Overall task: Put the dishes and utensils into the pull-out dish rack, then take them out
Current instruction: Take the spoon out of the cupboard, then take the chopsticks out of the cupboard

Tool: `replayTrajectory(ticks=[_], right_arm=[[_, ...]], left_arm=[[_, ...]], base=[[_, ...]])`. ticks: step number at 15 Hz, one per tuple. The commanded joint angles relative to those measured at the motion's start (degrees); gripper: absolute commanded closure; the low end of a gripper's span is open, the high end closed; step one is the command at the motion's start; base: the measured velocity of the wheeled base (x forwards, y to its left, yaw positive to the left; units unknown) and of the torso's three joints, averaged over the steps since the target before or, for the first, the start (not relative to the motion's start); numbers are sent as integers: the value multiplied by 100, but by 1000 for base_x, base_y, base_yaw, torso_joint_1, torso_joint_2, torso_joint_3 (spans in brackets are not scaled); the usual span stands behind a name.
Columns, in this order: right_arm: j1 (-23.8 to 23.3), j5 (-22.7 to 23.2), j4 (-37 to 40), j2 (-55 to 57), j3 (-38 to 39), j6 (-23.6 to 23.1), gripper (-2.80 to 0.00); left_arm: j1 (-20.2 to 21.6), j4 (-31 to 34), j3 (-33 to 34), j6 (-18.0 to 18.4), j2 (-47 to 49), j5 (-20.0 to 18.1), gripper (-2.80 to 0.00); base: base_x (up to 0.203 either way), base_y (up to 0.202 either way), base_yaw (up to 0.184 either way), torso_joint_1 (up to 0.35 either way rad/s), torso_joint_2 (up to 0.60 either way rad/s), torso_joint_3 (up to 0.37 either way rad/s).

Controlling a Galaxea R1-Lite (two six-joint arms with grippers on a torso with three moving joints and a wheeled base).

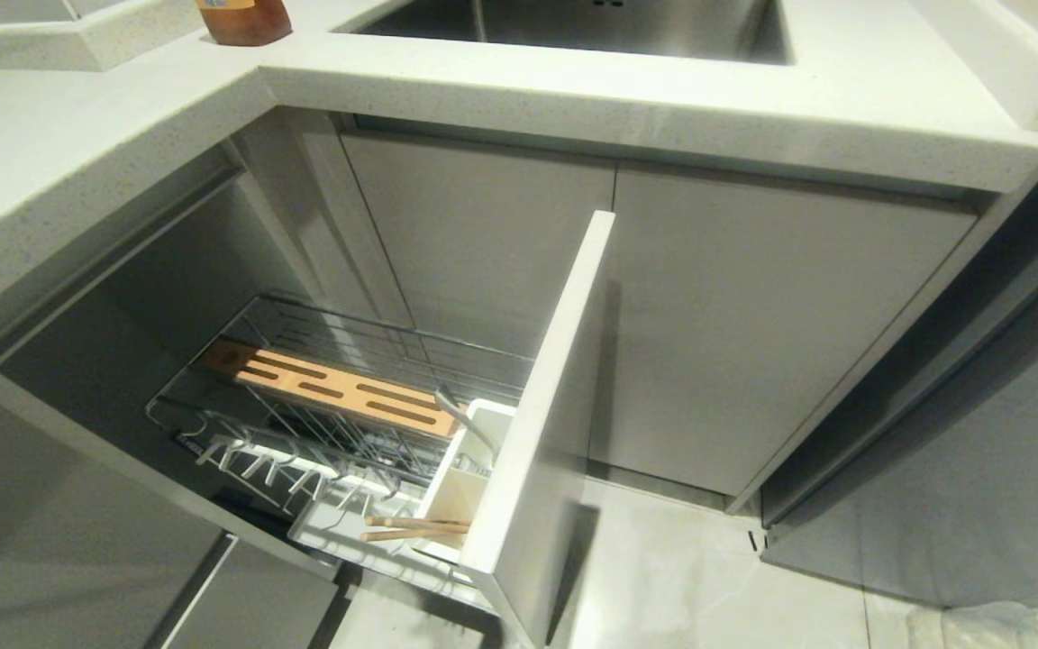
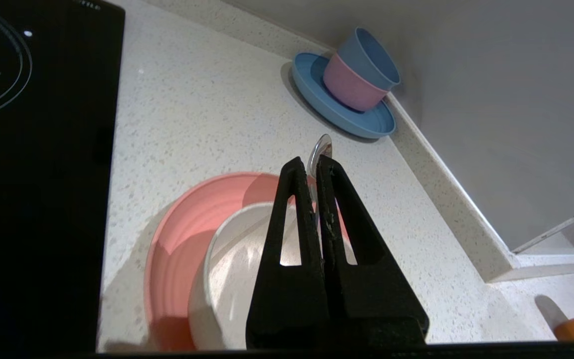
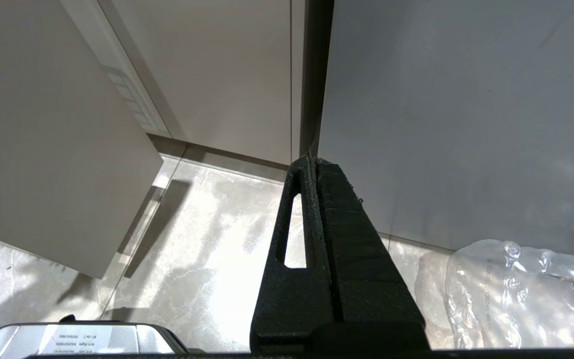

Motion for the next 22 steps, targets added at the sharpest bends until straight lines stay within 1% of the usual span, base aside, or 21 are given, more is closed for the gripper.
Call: replayTrajectory(ticks=[1, 3, 6, 9, 12, 14, 16, 19, 22], right_arm=[[0, 7, 2, 2, 0, 0, 0], [0, -1, -5, 2, 0, 0, 0], [0, 7, -5, 2, 0, 0, 0], [0, 6, -3, 2, 0, 0, 0], [0, 7, 4, 2, 0, 0, 0], [0, -1, 2, 2, 0, 0, 0], [0, -1, 4, 2, 0, 0, 0], [0, -1, 4, 2, 0, 0, 0], [0, 5, -1, 2, 0, 0, 0]], left_arm=[[-4, -132, 250, -48, -180, -10, 0], [2, -617, 587, -54, -290, -14, 0], [134, -1479, 1214, -55, -534, -15, 0], [187, -1867, 1690, -55, -712, -21, 0], [226, -2584, 2217, -55, -777, -161, 0], [288, -2927, 2367, -80, -764, -181, 0], [375, -3270, 2502, -225, -749, -182, 0], [413, -3423, 2518, -230, -531, -182, 0], [415, -3724, 2516, -230, -188, -188, 0]], base=[[0, 0, 0, 0, 0, 0], [0, 0, 0, 0, 0, 0], [0, 0, 0, 0, 0, 0], [0, 0, 0, 0, 0, 0], [0, 0, 0, 0, 0, 0], [0, 0, 0, 0, 0, 0], [0, 0, 0, 0, 0, 0], [0, 0, 0, 0, 0, 0], [0, 0, 0, 0, 0, 0]])
